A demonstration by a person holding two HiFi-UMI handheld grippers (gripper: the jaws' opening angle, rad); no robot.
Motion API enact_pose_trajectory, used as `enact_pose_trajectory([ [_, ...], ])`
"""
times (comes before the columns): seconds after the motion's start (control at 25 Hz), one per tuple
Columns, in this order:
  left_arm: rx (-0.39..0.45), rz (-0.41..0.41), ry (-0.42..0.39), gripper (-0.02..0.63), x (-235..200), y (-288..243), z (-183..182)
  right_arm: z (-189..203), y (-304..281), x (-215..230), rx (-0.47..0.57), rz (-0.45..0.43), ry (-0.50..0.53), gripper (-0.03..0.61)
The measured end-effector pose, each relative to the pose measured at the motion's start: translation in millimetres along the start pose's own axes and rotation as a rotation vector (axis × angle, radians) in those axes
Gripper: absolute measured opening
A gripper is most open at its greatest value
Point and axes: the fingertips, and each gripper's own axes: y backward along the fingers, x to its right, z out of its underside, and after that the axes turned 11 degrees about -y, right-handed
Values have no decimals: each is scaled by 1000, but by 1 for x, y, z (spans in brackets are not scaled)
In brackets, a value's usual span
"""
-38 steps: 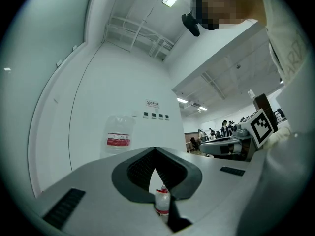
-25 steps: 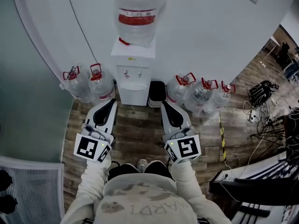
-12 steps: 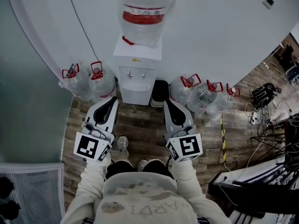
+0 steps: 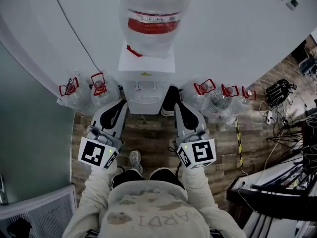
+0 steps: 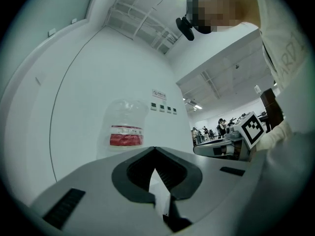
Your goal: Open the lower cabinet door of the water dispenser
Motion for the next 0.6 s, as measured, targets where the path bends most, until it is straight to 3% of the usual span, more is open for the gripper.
enact_pose_trajectory([
  [0.28, -5, 80, 19, 2, -44, -36, 30, 14, -52, 12, -14, 73, -3, 9],
  [0.6, -35, 164, 78, 2, -62, -64, 78, 53, -82, 30, -75, 147, -29, 9],
])
